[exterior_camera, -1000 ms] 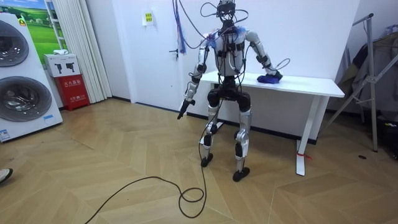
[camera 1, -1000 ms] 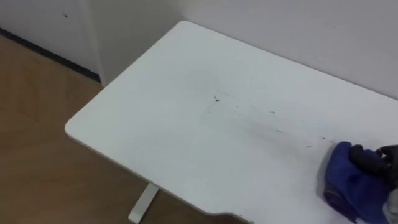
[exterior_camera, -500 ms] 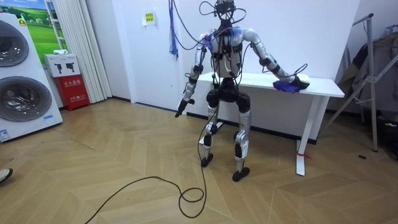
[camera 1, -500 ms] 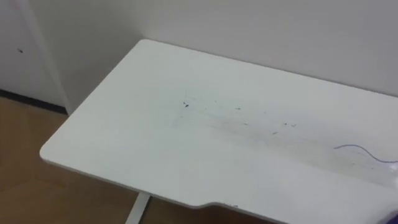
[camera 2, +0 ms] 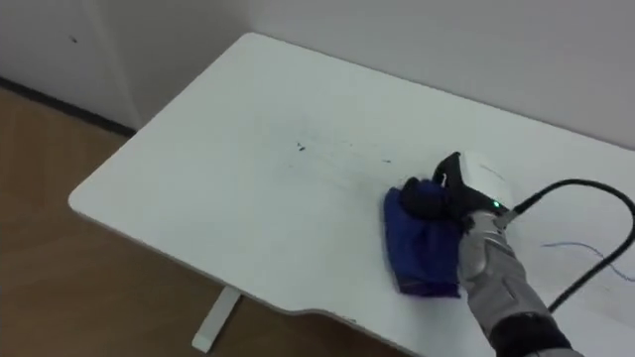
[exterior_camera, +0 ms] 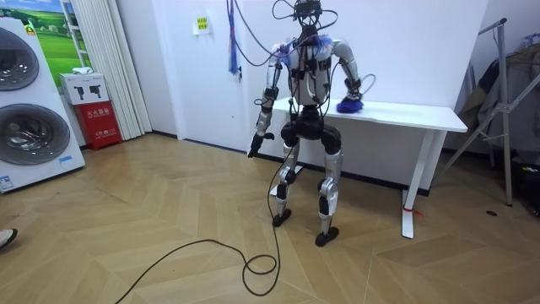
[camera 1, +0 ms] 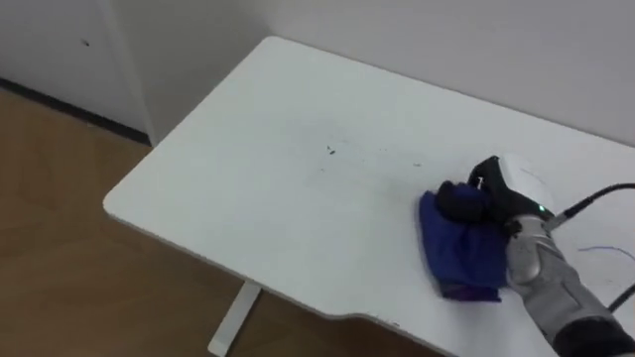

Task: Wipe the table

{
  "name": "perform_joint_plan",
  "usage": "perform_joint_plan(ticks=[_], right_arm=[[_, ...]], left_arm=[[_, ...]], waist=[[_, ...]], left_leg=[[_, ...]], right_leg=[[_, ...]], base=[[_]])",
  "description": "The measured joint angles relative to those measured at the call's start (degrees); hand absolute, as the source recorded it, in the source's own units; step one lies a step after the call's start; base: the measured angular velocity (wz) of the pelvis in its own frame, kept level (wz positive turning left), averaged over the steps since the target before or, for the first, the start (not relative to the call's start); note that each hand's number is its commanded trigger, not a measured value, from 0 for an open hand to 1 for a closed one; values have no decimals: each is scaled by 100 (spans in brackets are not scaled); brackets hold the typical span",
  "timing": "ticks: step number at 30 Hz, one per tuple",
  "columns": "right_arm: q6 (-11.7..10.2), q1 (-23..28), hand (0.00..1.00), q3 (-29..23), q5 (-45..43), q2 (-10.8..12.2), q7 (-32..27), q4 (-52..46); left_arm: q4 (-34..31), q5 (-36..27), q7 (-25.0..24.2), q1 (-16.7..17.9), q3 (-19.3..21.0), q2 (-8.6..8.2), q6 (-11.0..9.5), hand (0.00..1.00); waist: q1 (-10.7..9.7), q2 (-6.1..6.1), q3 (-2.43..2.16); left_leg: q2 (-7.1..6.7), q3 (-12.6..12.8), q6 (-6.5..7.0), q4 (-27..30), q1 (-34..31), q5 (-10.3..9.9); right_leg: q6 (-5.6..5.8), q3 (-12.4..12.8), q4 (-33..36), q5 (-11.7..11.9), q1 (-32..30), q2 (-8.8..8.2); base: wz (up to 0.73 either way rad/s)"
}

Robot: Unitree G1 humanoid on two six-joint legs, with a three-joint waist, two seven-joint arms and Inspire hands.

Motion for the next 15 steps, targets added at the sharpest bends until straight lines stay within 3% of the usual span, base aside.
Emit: perform_joint_plan(ticks=[1, 3, 5, 9, 10, 12, 15], right_arm=[[-180, 194, 100, -219, 224, -2, -40, 34], [-415, 388, 100, -505, 680, -8, -145, 243], [-512, 565, 100, -867, 896, -77, -350, 385], [-582, 803, 100, -1904, 1428, -619, -435, 1182], [-579, 932, 100, -2091, 1673, -871, -454, 1441], [-569, 1171, 100, -2281, 2018, -1225, -460, 1735], [-517, 1446, 100, -2608, 2324, -1438, -576, 2007]], left_arm=[[62, 4, -1, 98, 5, 2, 8, 0], [144, 3, -1, 170, 25, 30, 6, 0], [146, 6, 0, 212, 158, 37, -11, 0], [152, 8, 4, 112, 457, 141, -120, 0], [161, 1, 9, 109, 491, 185, -121, 0], [164, -4, 9, 94, 580, 197, -116, 0], [165, -50, 17, 5, 785, 185, -110, 0]], waist=[[-86, 1, 0], [-200, 24, -2], [-276, 33, -16], [-642, 104, -78], [-706, 133, -142], [-797, 186, -206], [-997, 204, -221]], left_leg=[[0, 0, 1, 0, 0, 0], [-5, 24, 2, 1, 32, 0], [-5, 67, 14, 25, -1, -8], [-6, 98, 34, 152, -177, -63], [3, 149, 29, 192, -250, -84], [22, 248, 26, 182, -360, -83], [77, 342, -4, 188, -439, -56]], right_leg=[[0, -133, -13, 0, 67, 0], [1, -171, -14, 0, 174, 2], [15, -184, -19, -10, 193, 5], [30, -397, -19, -19, 120, 6], [37, -377, -10, -24, 33, 6], [37, -358, -14, -24, -115, 6], [13, -314, -15, -29, -236, 29]], base=[[47], [38], [24], [3], [-18], [-30], [-20]])
